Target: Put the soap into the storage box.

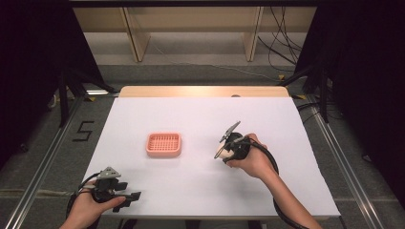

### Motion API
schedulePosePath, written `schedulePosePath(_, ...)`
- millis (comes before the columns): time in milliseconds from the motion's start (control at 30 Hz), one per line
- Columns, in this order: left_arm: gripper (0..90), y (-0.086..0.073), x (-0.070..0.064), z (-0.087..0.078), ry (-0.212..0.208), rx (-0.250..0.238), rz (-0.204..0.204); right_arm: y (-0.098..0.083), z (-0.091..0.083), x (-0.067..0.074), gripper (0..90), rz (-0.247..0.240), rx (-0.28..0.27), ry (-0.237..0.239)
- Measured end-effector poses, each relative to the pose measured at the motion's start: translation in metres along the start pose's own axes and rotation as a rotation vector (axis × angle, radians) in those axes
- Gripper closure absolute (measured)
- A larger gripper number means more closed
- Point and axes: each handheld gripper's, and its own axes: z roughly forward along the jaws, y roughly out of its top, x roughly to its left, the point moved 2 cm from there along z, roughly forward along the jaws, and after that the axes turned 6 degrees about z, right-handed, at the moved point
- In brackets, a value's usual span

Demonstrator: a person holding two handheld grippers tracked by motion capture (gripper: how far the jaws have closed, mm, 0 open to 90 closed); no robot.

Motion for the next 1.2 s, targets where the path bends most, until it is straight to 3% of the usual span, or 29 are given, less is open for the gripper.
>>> schedulePosePath(300, 30.3, 0.001, 0.000, 0.000, 0.001, -0.003, 0.003, 0.007, 0.002, 0.001, 50.4, -0.037, -0.025, 0.010)
schedulePosePath(400, 30.3, 0.001, 0.000, 0.000, 0.000, 0.000, 0.003, 0.010, 0.003, 0.003, 50.4, -0.023, -0.024, 0.015)
schedulePosePath(567, 30.3, 0.000, 0.001, -0.001, -0.017, 0.012, 0.011, 0.015, 0.004, 0.003, 50.5, -0.044, -0.031, 0.012)
schedulePosePath(1033, 30.3, 0.001, 0.001, 0.000, -0.013, 0.002, 0.009, 0.028, 0.007, 0.010, 50.4, -0.071, -0.038, 0.016)
schedulePosePath(1067, 30.3, 0.001, 0.001, 0.000, -0.013, 0.002, 0.010, 0.029, 0.007, 0.011, 50.5, -0.053, -0.032, 0.013)
schedulePosePath(1200, 30.3, 0.001, 0.001, 0.000, -0.013, 0.003, 0.010, 0.033, 0.008, 0.012, 50.5, -0.075, -0.036, 0.016)
